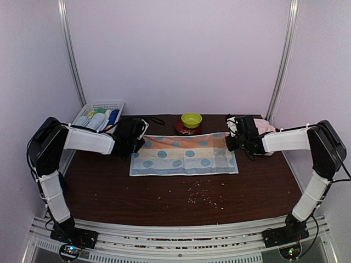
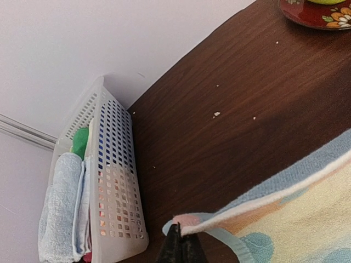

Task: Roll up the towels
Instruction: Fold the towel at the center of the board.

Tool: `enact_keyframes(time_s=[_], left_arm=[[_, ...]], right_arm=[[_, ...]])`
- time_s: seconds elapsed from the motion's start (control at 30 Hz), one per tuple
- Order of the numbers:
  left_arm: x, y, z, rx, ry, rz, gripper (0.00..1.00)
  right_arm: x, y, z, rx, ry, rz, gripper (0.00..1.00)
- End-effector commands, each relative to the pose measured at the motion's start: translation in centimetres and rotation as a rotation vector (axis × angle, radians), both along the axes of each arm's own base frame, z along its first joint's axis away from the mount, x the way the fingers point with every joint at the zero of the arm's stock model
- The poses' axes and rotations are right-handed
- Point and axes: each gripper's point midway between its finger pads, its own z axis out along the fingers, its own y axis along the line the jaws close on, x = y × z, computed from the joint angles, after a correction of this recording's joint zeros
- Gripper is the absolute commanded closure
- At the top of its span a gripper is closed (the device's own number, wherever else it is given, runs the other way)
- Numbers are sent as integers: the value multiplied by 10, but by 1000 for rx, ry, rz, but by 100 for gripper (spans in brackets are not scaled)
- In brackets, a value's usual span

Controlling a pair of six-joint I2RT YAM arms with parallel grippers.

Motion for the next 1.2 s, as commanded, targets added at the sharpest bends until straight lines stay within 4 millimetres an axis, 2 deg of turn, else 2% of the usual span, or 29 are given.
enact_keyframes(time_s=[0.0,0.4,0.77,0.93,1.17], left_arm=[[-5,1,18,-83,-40,-13,100],[-36,-10,9,-141,45,-73,100],[-58,-23,-2,-142,97,-101,100],[-66,-24,-1,-141,107,-93,100],[-73,-13,0,-124,105,-50,100]], right_arm=[[-4,2,20,37,-28,12,100],[-30,-7,-1,55,75,-8,100],[-45,-15,-7,49,99,-25,100],[-50,-15,-7,43,111,-27,100],[-58,-17,-6,23,128,-32,100]])
